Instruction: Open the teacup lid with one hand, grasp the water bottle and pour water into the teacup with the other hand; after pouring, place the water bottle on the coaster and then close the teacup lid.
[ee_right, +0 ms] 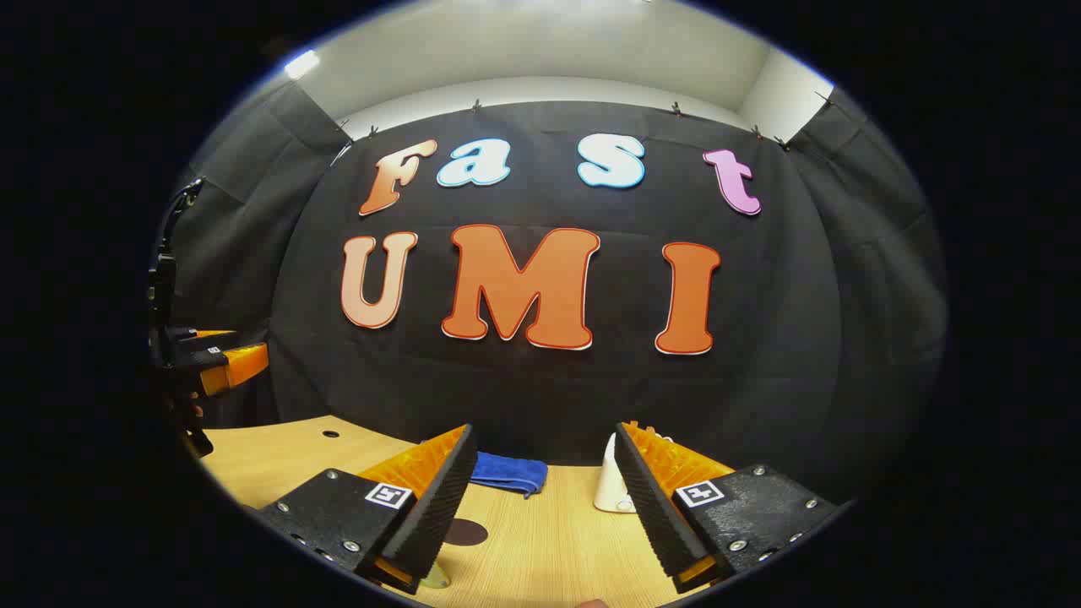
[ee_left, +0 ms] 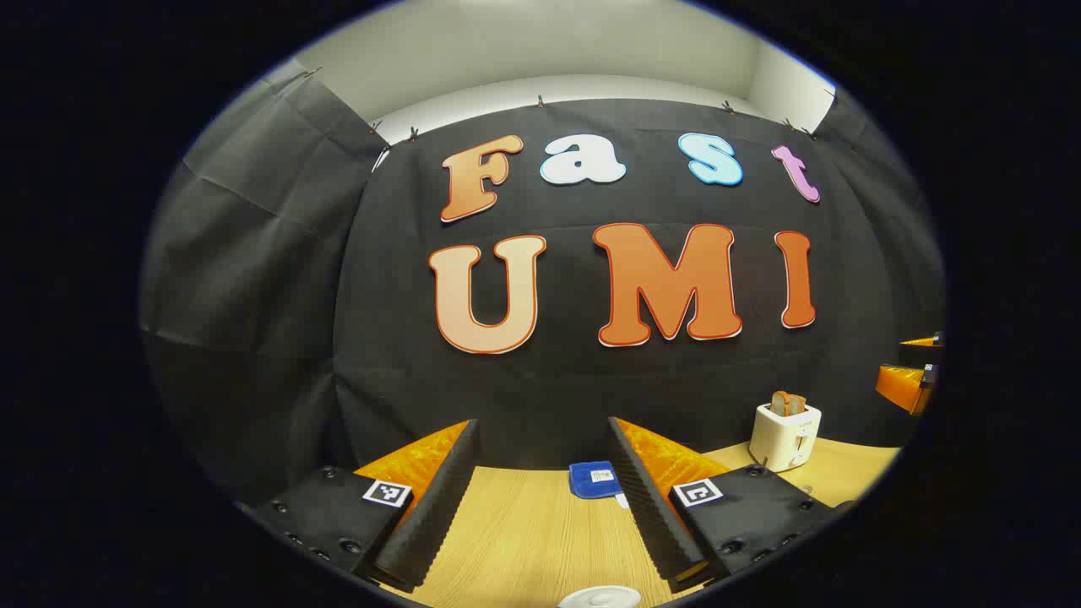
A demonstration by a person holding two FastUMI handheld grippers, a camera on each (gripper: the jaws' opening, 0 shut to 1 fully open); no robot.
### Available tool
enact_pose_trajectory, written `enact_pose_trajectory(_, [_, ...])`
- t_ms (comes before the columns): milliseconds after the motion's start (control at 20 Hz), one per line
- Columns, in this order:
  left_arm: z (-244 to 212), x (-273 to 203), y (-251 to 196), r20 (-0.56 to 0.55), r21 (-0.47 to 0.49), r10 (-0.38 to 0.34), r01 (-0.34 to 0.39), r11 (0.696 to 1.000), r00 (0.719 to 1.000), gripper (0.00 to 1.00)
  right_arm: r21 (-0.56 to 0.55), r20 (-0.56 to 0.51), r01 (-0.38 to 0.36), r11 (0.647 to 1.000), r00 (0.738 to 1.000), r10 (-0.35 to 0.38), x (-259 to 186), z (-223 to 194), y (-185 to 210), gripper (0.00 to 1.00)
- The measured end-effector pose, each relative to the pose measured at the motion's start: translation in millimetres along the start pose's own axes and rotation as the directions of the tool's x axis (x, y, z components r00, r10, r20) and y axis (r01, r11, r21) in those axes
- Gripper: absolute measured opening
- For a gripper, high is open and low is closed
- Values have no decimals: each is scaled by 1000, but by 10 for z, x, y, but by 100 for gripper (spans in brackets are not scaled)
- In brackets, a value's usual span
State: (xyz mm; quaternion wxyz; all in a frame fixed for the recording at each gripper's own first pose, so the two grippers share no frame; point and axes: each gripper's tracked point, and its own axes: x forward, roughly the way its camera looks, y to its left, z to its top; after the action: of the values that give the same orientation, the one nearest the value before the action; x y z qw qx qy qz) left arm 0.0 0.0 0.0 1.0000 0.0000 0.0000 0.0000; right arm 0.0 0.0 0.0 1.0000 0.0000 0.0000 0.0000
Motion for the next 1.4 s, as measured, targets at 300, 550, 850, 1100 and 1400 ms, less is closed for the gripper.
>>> enact_pose_trajectory(300, [53, -36, -28, 5, -6, -10, 10, 1000, 1000, 97, -3, -4, -19, 1000, 1000, 19, 22, -16, 59, 98])
enact_pose_trajectory(550, [50, -33, -42, 8, 0, -12, 12, 1000, 1000, 96, -18, 3, -13, 1000, 1000, 13, 25, -9, 68, 98])
enact_pose_trajectory(850, [40, -24, -72, 3, -14, -24, 24, 1000, 1000, 96, -24, 11, -12, 1000, 1000, 12, 27, 23, 60, 98])
enact_pose_trajectory(1100, [-243, -82, -201, -40, -17, -75, 75, 997, 996, 96, 5, -26, -41, 999, 999, 41, -11, -206, 109, 98])
enact_pose_trajectory(1400, [-837, -233, -277, -126, 39, -123, 129, 991, 984, 97, 15, -112, -77, 997, 991, 78, -88, -625, 141, 98])
